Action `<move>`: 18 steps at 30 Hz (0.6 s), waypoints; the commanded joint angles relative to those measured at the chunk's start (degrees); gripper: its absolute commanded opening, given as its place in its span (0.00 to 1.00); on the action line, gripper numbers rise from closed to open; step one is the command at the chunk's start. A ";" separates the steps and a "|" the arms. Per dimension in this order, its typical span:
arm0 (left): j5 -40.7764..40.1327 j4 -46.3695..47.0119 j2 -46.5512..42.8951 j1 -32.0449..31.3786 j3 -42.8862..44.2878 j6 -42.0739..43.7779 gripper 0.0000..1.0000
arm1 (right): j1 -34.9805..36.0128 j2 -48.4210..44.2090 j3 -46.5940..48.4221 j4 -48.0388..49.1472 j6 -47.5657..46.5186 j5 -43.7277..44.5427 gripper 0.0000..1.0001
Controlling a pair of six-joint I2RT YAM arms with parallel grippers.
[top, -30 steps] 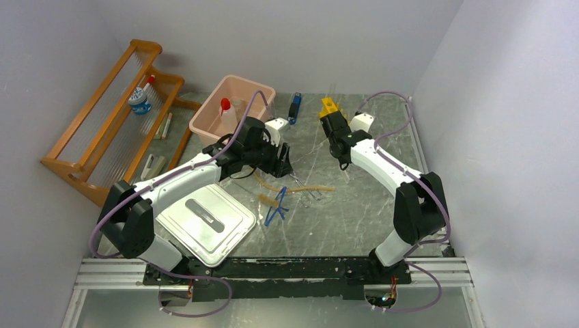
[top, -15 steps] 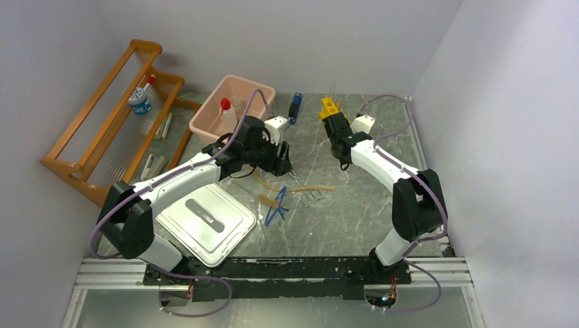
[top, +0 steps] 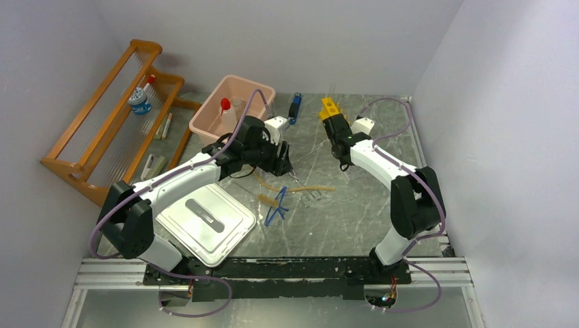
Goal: Organize the chemistry lab equipment
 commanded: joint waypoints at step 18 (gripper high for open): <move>-0.70 1.03 -1.33 0.15 0.84 -0.52 0.66 | -0.50 -3.37 2.49 -3.50 -1.22 -3.21 0.50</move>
